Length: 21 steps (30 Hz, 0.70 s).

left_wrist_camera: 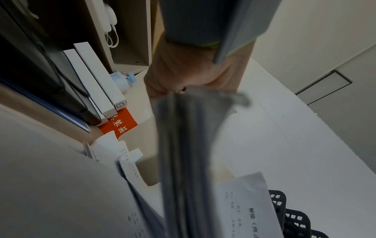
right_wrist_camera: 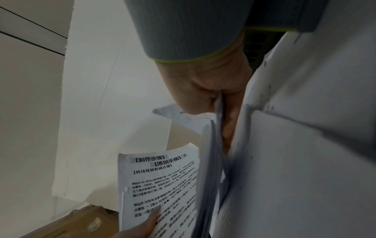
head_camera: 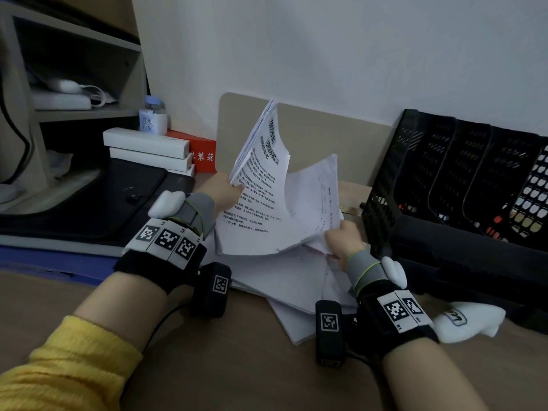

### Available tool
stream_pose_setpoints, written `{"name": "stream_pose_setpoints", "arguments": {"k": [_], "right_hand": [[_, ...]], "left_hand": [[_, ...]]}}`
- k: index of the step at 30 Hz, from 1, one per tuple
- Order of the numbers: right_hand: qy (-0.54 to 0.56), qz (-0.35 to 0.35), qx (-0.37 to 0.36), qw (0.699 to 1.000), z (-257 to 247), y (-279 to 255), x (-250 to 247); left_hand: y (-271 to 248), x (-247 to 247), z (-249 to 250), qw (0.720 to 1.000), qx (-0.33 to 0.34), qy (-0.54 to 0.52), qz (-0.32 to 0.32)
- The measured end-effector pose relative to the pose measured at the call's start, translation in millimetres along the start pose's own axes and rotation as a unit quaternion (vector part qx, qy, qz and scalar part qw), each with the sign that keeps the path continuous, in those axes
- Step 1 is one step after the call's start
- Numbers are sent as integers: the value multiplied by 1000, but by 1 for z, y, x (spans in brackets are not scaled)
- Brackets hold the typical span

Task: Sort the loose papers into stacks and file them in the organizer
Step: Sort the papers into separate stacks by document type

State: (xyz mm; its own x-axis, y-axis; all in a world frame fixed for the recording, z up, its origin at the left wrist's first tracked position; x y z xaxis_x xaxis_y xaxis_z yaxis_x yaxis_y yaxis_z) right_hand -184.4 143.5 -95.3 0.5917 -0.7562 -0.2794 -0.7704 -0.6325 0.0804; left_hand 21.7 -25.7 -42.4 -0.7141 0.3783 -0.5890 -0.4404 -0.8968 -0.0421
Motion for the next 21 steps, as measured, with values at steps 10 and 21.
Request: {"name": "stream_pose_setpoints", "arguments": {"k": [10,21], "right_hand": [[-8,184,-76,980,-1,12,-36],[-54,215,-135,966,-39,-21,-42]], "left_hand": [[8,-9,-6,1000,-5,14,25],[11,-16,-5,997,0,53,48]]}}
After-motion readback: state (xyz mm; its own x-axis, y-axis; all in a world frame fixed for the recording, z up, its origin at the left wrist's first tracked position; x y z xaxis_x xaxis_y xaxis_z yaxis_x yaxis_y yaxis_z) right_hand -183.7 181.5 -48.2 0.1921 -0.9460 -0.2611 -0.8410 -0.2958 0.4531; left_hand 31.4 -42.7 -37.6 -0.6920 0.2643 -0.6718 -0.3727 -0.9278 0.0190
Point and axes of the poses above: each hand's wrist, its own y-axis towards the middle knuckle, its own x-axis out of the palm, z = x × y, the point moved 8 cm from there along y, towards the middle knuckle, and after that the axes turned 5 degrees about -x, right-handed, at the moved point
